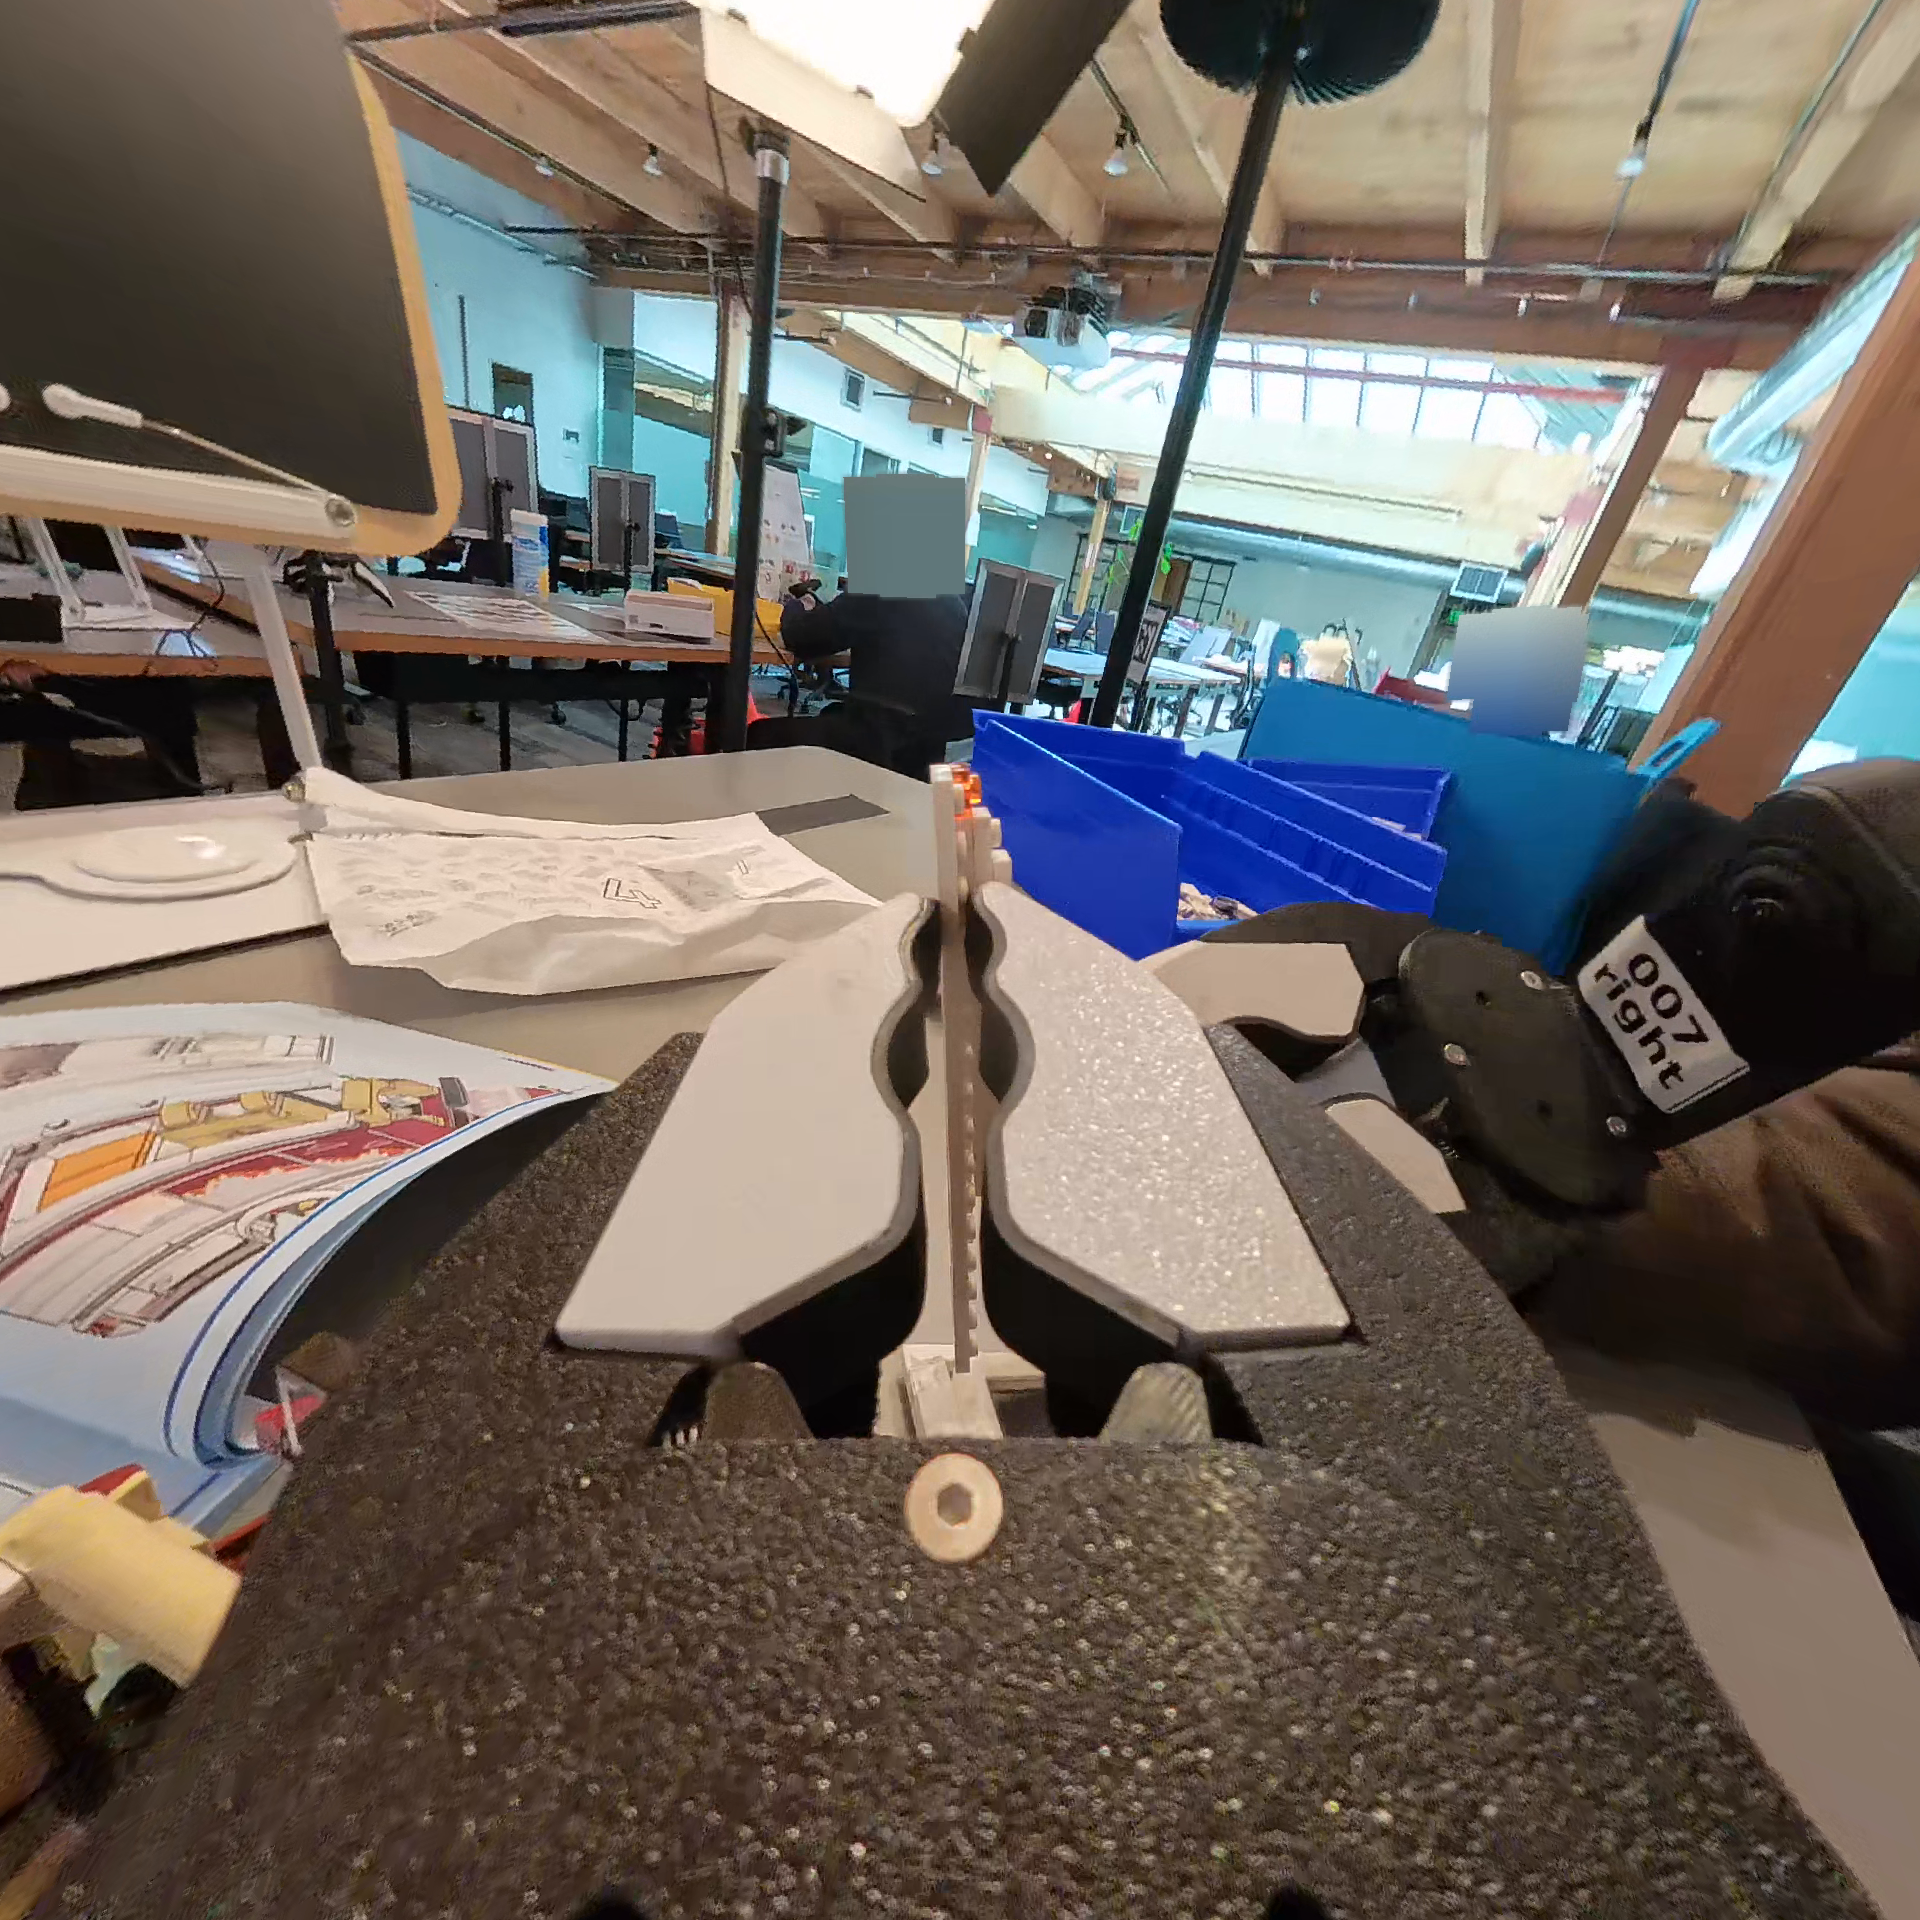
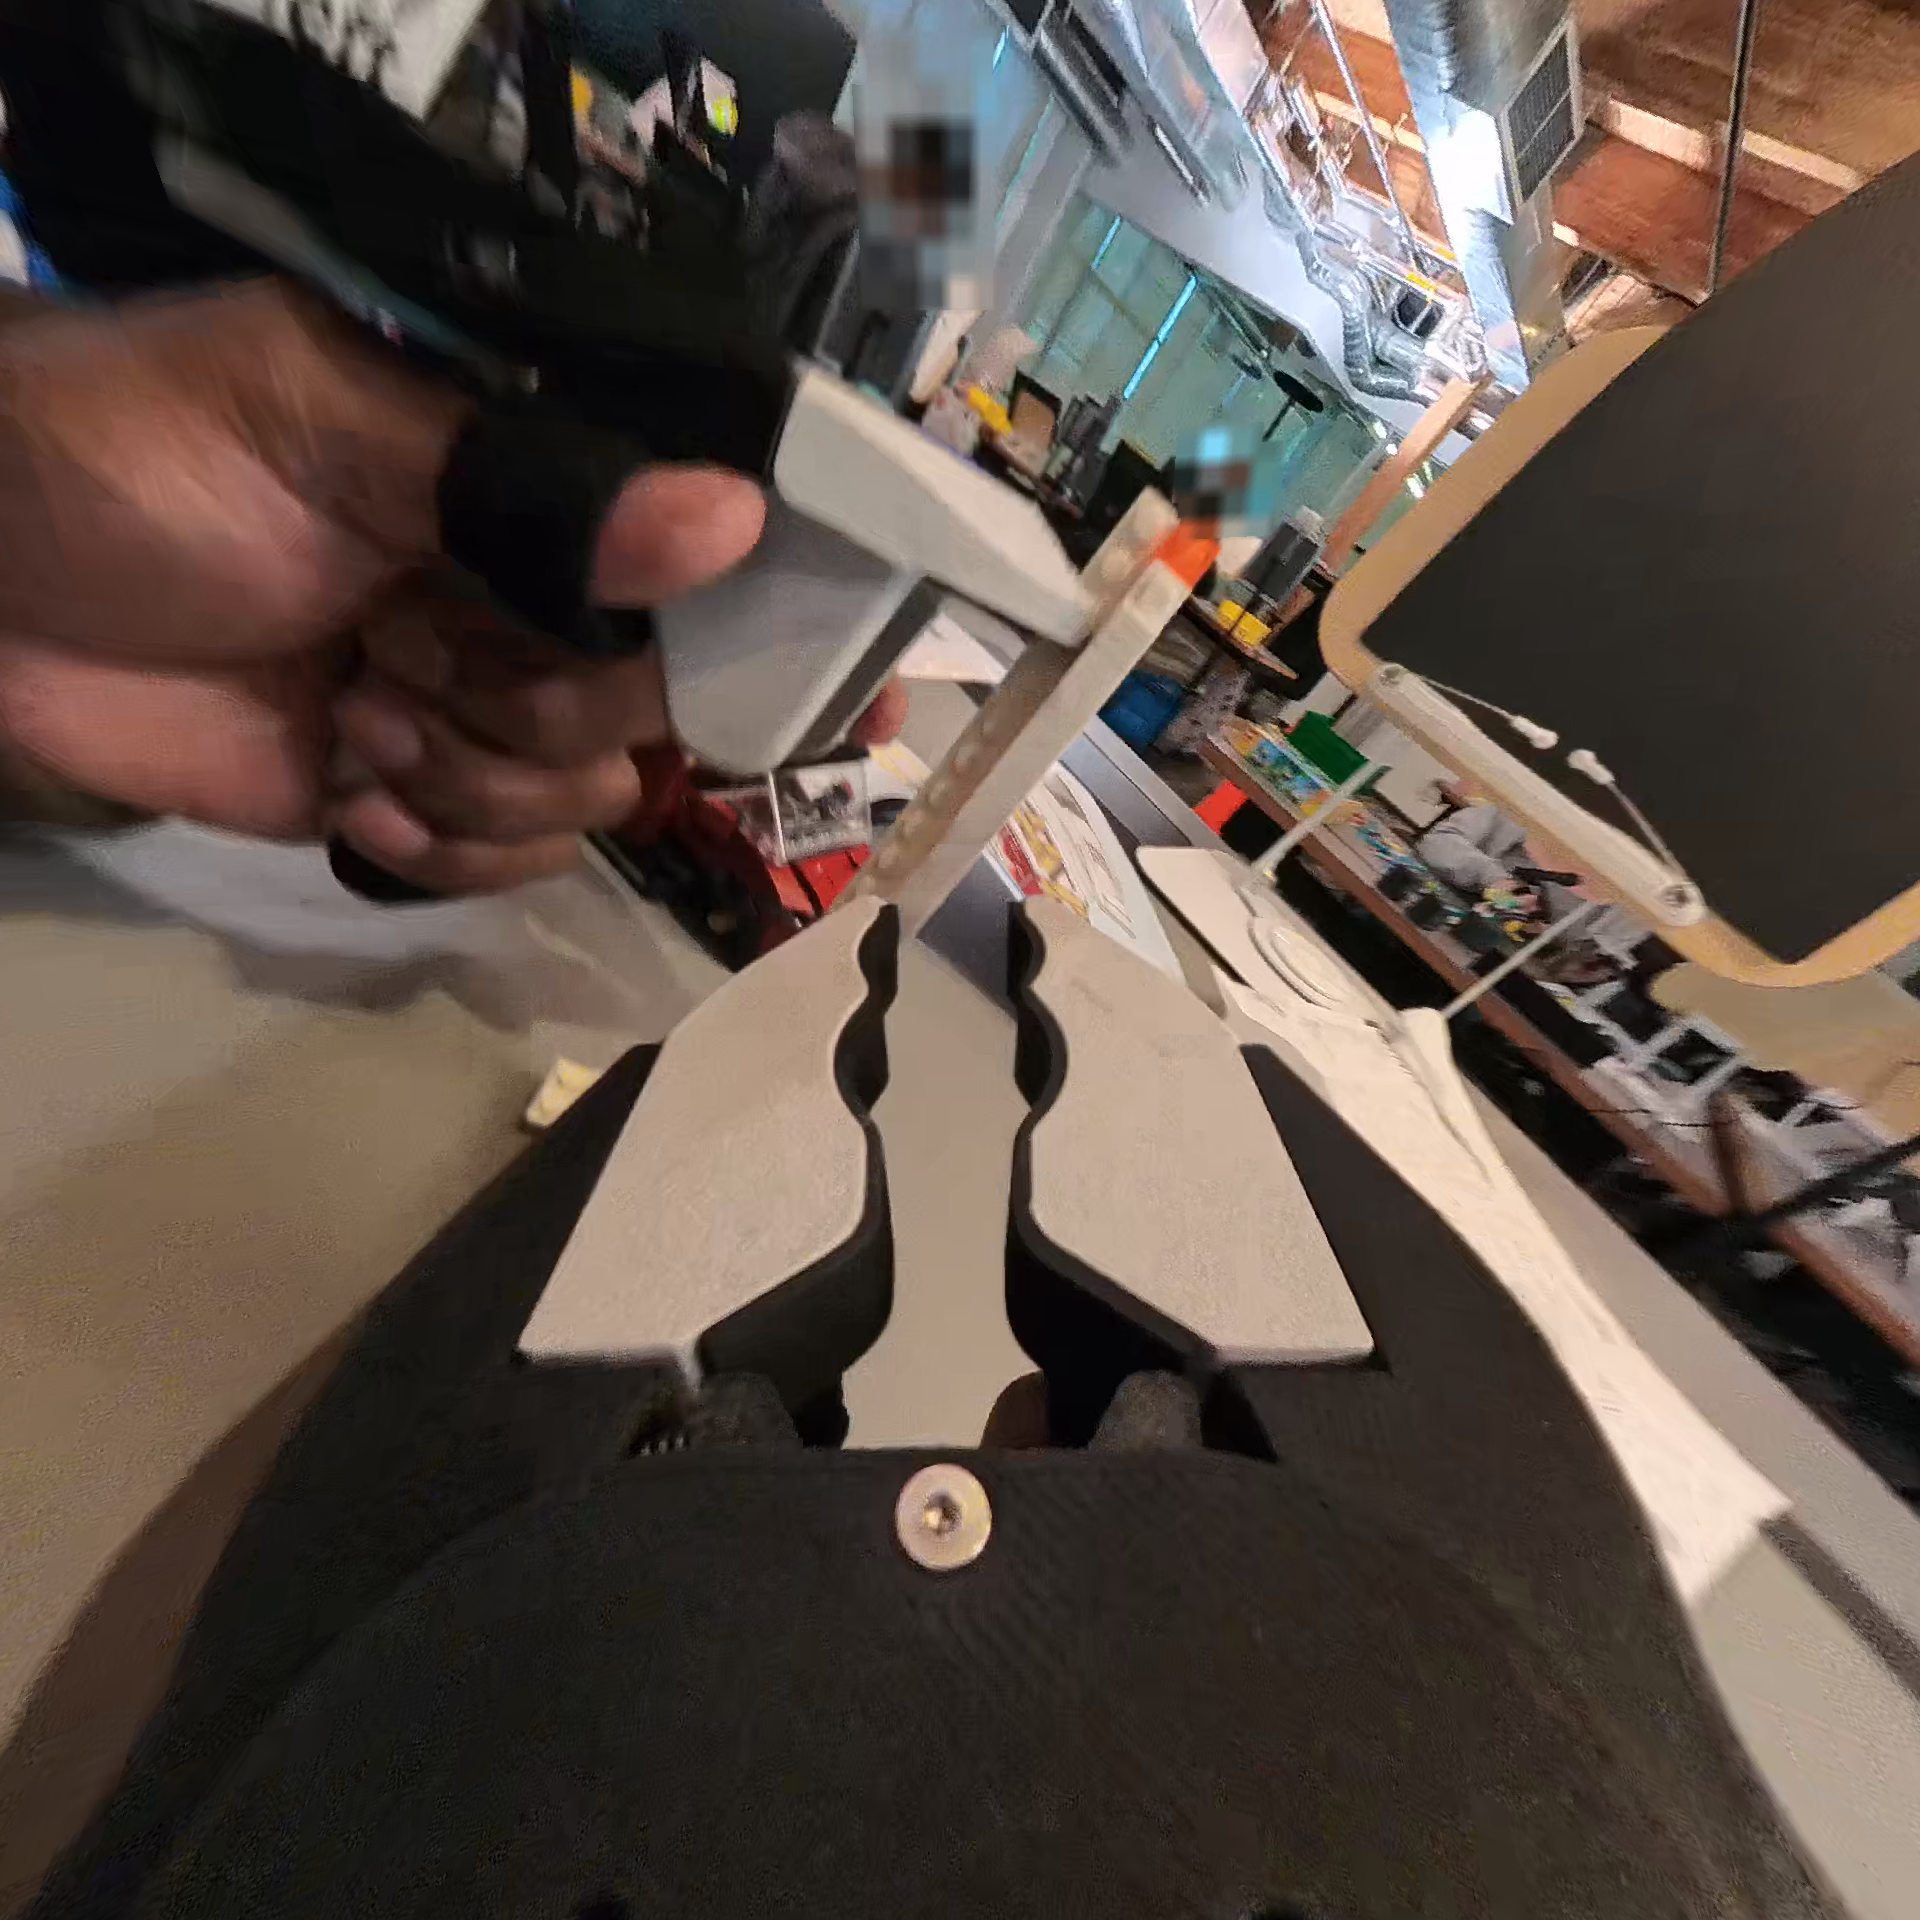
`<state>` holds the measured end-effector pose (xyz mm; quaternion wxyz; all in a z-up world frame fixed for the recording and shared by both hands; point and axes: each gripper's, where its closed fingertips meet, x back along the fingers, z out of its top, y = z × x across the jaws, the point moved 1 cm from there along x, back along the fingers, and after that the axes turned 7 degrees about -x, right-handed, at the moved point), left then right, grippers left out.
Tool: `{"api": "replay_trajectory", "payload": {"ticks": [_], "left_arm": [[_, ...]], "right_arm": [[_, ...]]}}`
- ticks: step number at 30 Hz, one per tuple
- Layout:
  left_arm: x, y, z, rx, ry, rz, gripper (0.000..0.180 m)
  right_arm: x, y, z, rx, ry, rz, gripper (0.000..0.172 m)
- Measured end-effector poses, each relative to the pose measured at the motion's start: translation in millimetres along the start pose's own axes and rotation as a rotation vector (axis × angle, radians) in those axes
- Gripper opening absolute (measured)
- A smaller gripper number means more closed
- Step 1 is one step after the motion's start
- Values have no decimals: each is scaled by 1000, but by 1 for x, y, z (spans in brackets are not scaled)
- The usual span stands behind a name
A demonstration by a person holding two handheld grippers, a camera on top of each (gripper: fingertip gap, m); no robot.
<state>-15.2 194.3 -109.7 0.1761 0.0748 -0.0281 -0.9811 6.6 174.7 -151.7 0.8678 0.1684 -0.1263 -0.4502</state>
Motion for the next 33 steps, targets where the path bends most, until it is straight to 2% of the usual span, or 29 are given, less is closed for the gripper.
{"api": "replay_trajectory", "payload": {"ticks": [5, 12, 25, 28, 33], "left_arm": [[-3, 3, -5, -51, -13, 15, 4], [-3, 4, -5, -151, -37, 40, 4], [-8, 17, -16, -288, -113, -15, 4], [-7, 20, -13, -328, -111, -36, 4], [-5, 25, -11, -293, -99, -110, 4]], "right_arm": [[-13, 4, 8, -151, 29, 30, 25], [-18, 9, 12, -269, 85, 128, 20], [-3, 15, 6, -231, 69, 163, 13], [2, 13, 9, -275, 73, 223, 12], [8, 11, 12, -420, 92, 378, 8]]}}
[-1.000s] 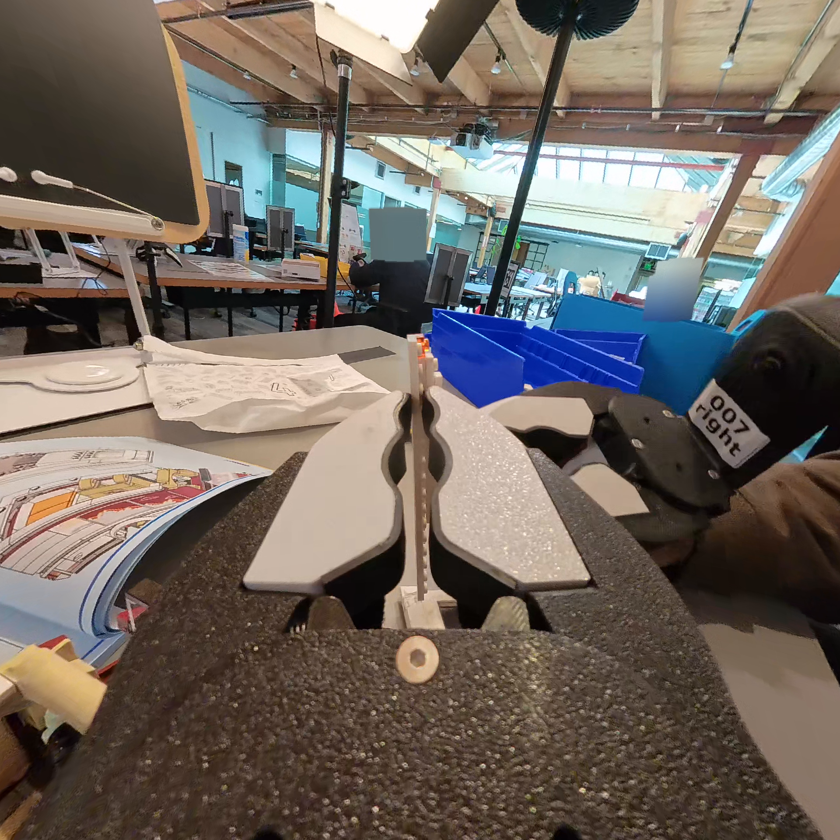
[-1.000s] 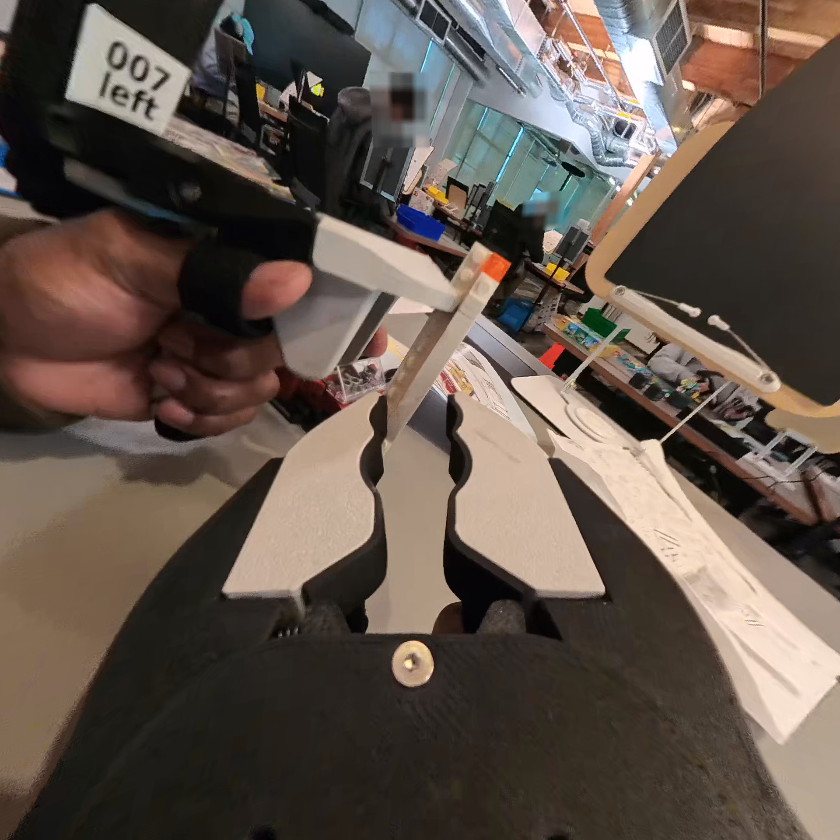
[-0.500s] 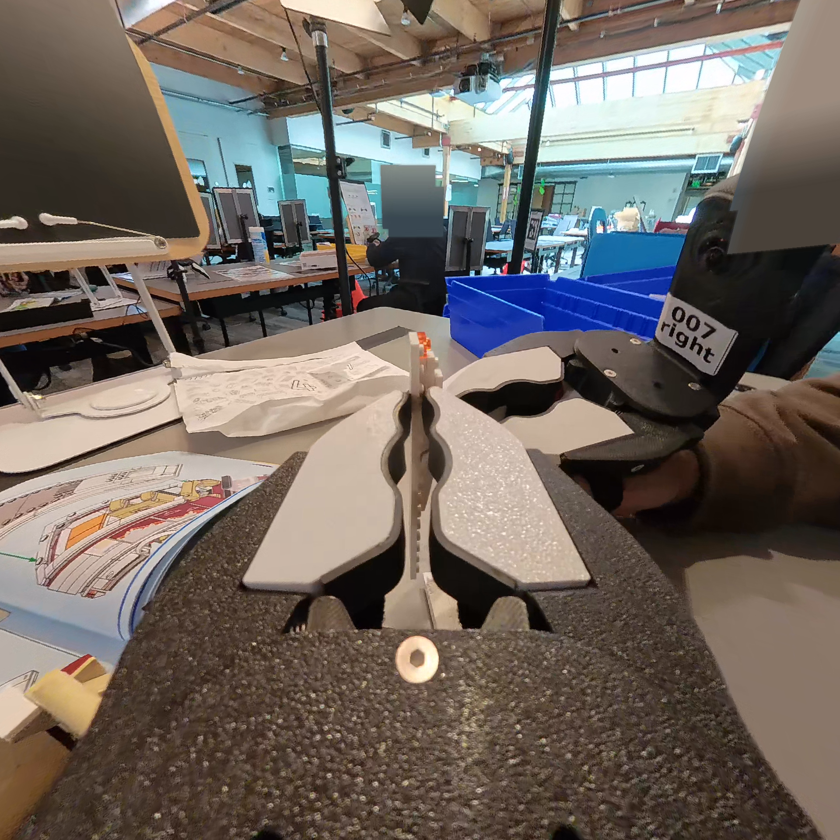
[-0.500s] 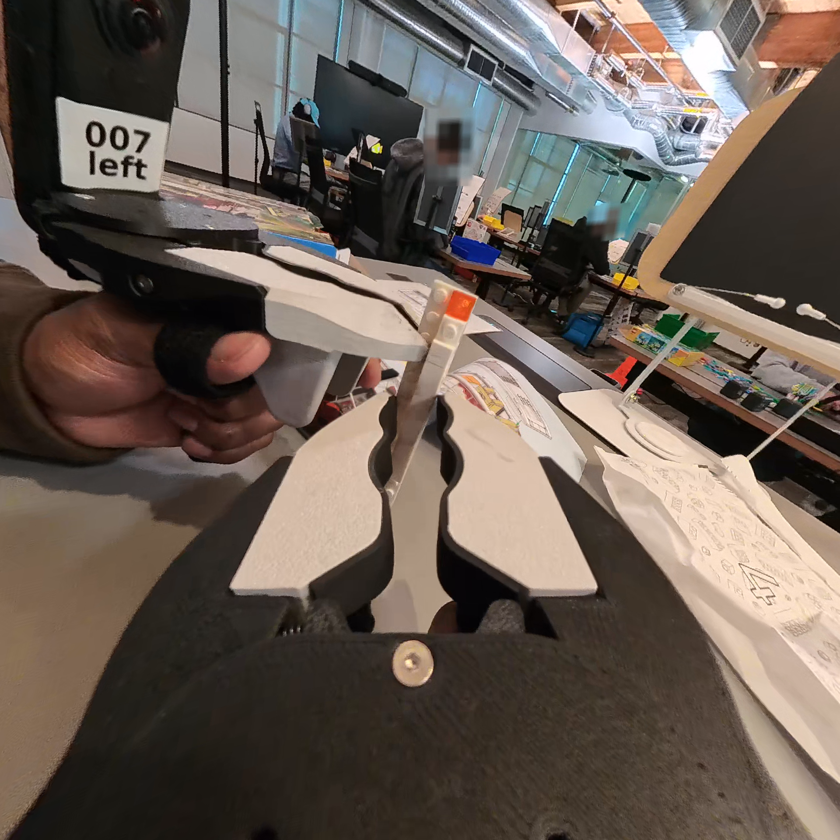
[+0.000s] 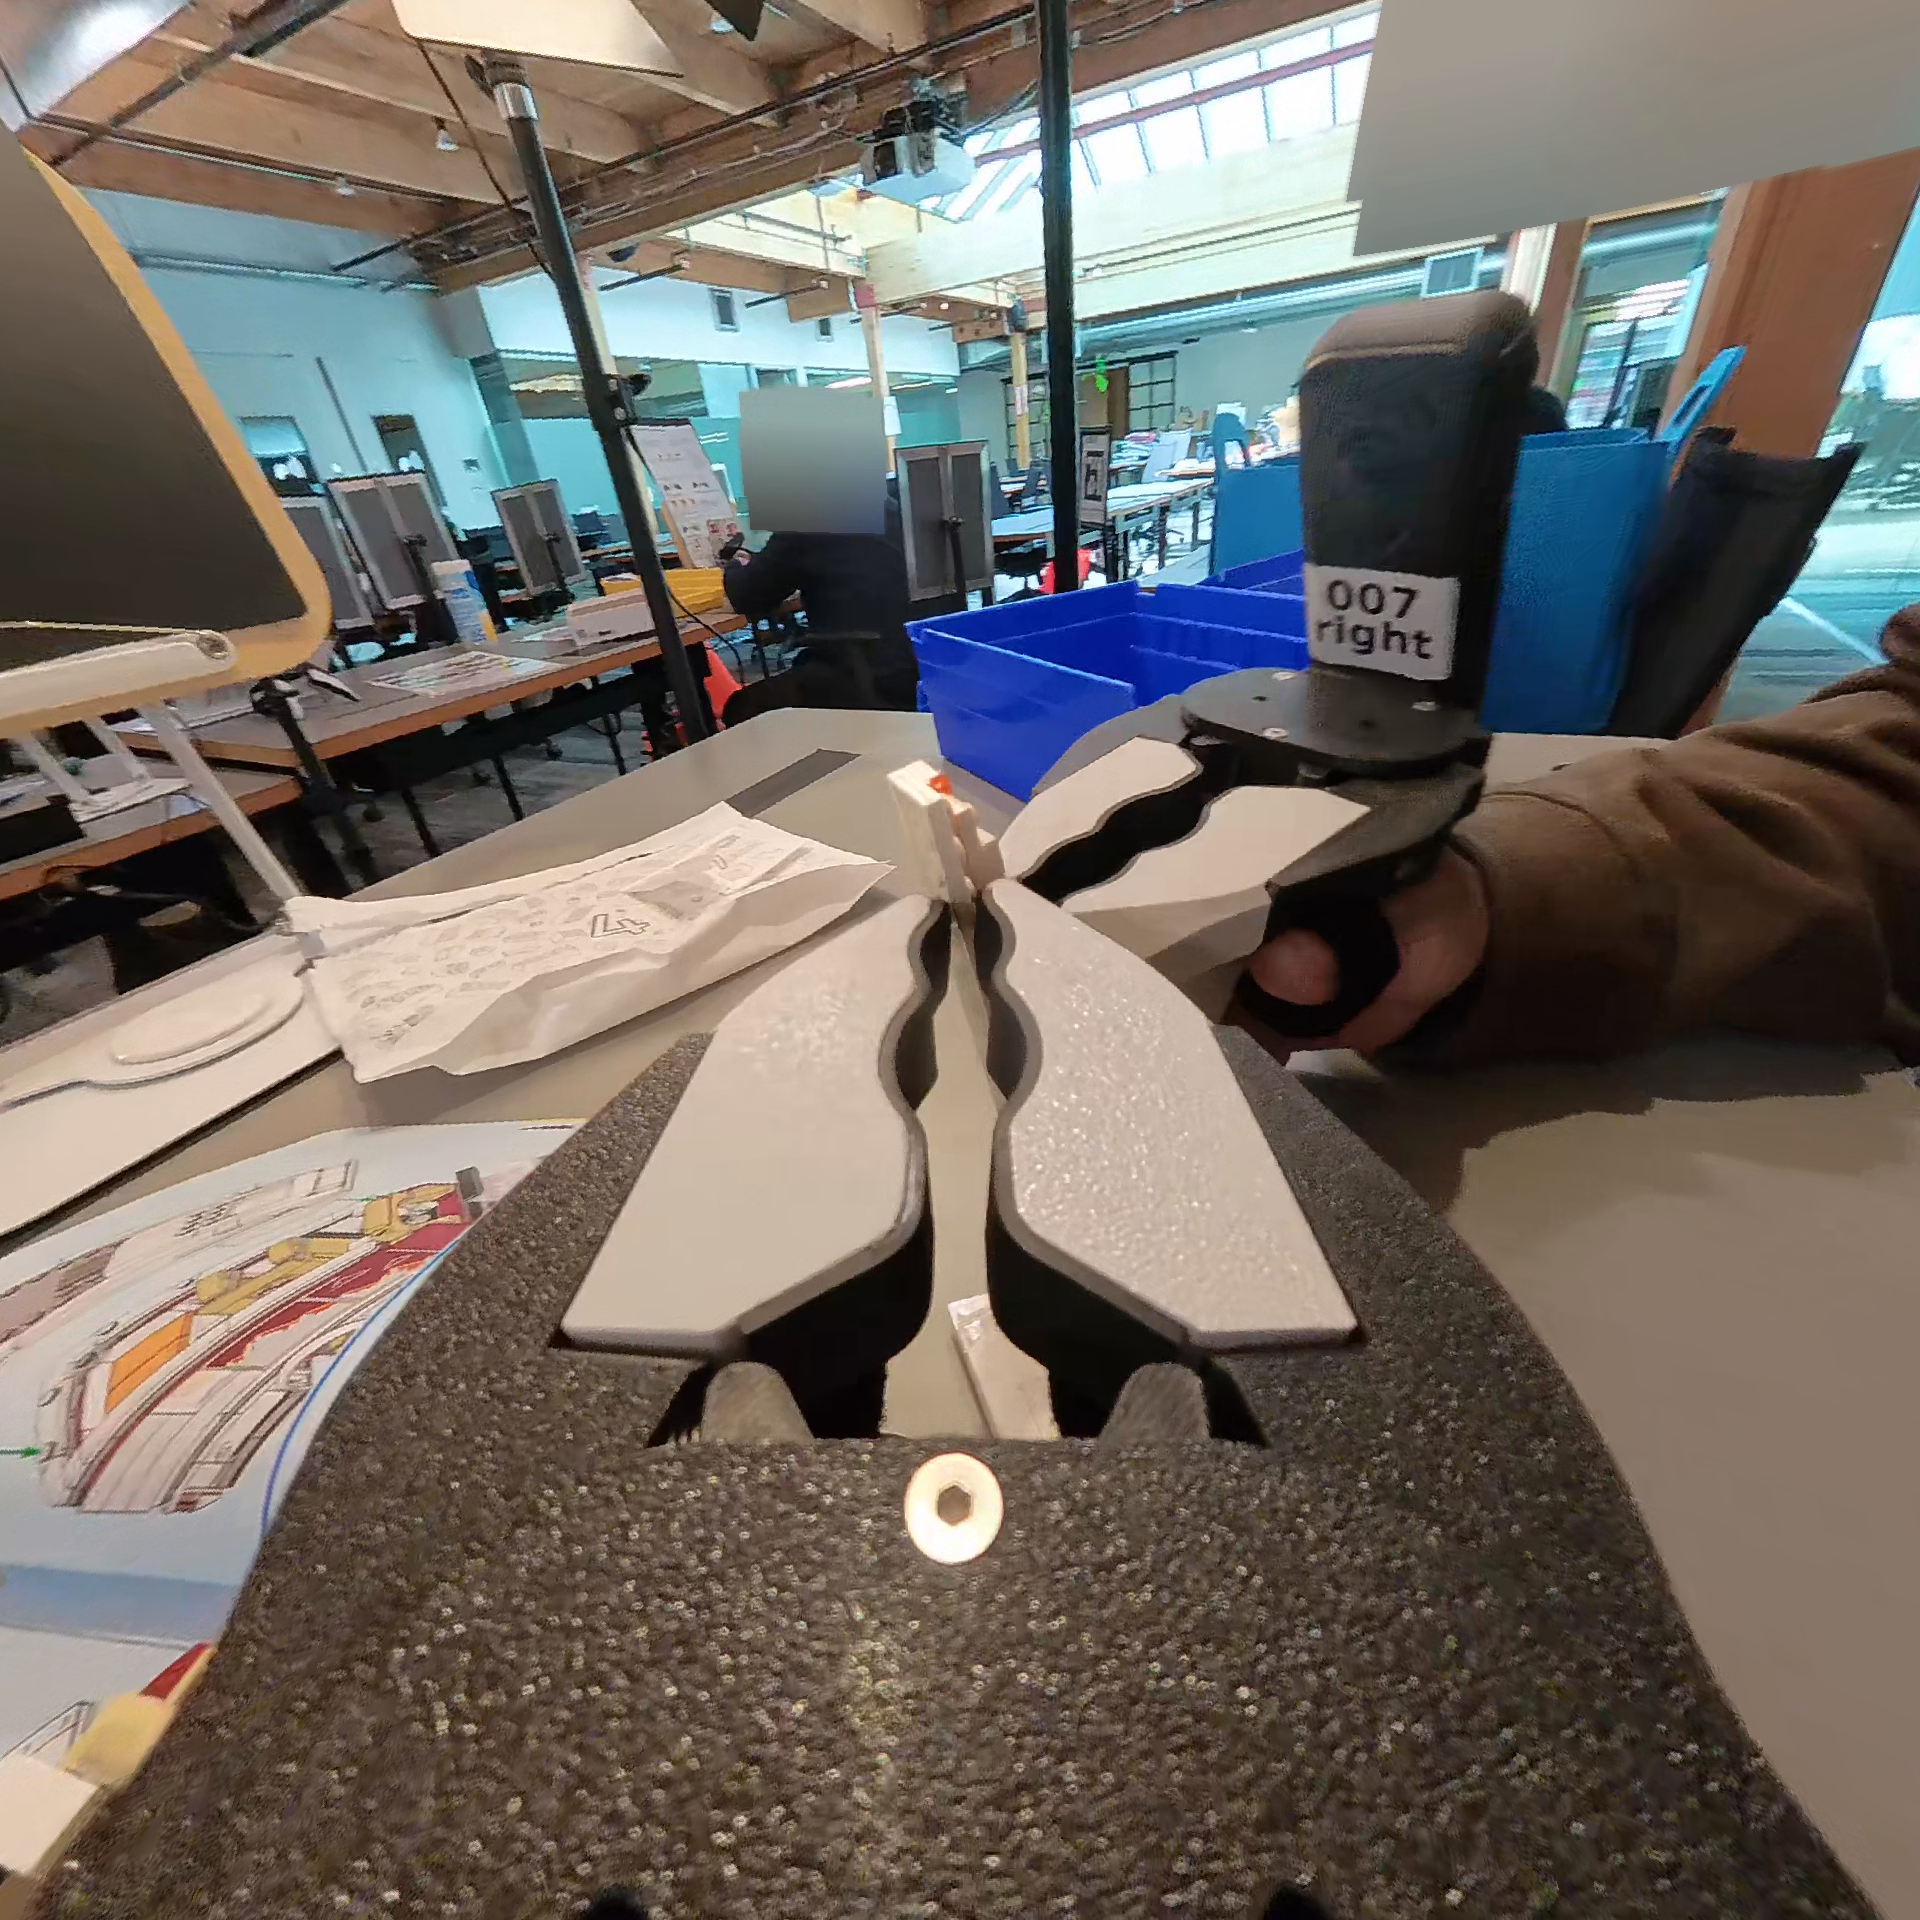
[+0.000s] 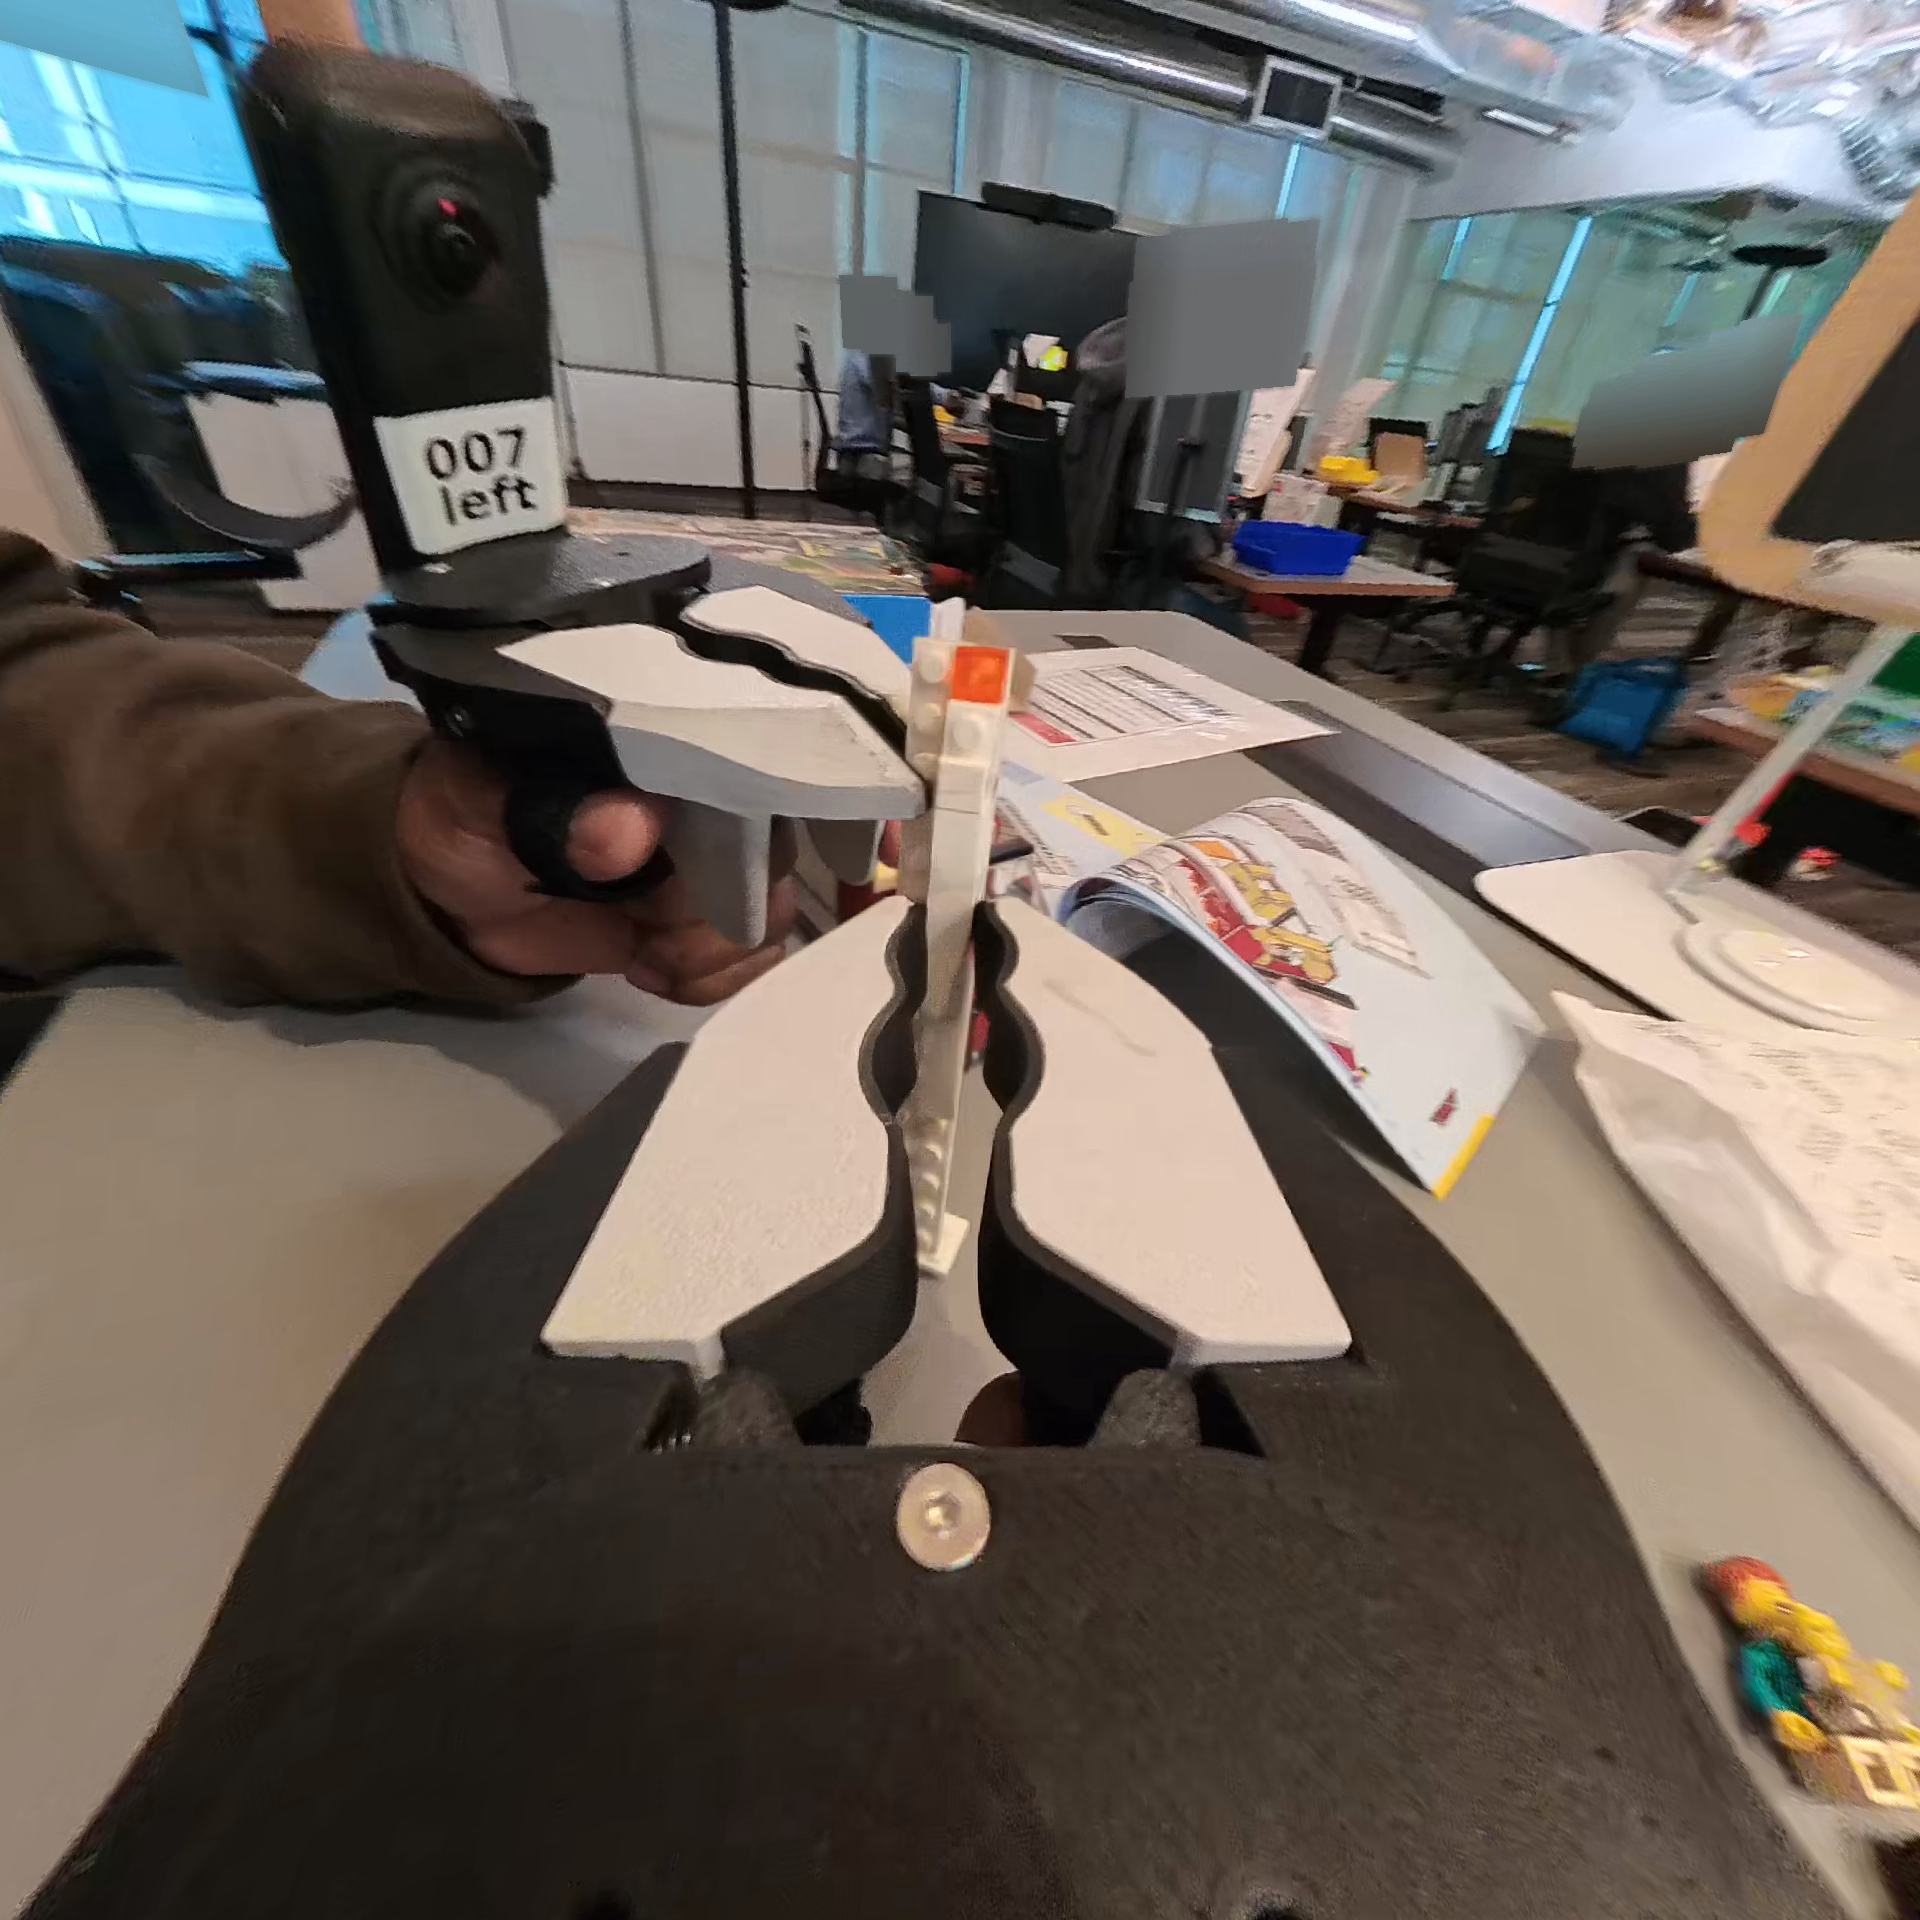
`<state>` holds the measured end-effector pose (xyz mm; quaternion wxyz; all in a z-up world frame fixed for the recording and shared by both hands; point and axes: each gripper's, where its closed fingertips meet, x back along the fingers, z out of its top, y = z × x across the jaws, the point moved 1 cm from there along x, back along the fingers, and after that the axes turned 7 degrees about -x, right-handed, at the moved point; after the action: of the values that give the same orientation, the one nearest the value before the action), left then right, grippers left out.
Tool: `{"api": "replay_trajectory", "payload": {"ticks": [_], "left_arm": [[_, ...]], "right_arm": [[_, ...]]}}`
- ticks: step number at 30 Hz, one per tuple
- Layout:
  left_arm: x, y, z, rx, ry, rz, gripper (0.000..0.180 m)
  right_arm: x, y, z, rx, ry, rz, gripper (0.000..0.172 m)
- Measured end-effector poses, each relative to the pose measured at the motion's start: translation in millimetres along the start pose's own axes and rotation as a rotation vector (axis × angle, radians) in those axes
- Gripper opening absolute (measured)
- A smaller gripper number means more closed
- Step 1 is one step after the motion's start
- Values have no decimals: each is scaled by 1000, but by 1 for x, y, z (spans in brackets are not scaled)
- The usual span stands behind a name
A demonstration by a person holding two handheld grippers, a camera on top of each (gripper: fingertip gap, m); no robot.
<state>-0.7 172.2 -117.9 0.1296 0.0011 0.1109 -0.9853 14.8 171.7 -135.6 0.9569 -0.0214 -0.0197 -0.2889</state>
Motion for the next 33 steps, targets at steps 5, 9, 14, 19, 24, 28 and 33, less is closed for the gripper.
{"api": "replay_trajectory", "payload": {"ticks": [5, 9, 14, 19, 24, 28, 33], "left_arm": [[0, 3, 2, 91, 28, -71, 5], [2, -2, 3, 184, 46, -91, 4], [3, -12, -5, 309, 44, -99, 4], [1, -11, -7, 329, 30, -101, 4], [2, -15, -6, 375, 42, -95, 4], [1, -16, -11, 422, 28, -94, 4], [-2, -15, -20, 497, -17, -103, 4]], "right_arm": [[3, -4, 1, -145, 28, 132, 8], [7, -10, 7, -250, 60, 245, 8], [5, -3, 3, -288, 52, 206, 8], [3, 16, -5, -233, 13, 66, 8], [6, 41, -21, -90, -121, -119, 8], [8, 45, -25, -12, -161, -156, 8], [7, 40, -23, -1, -151, -136, 8]]}}
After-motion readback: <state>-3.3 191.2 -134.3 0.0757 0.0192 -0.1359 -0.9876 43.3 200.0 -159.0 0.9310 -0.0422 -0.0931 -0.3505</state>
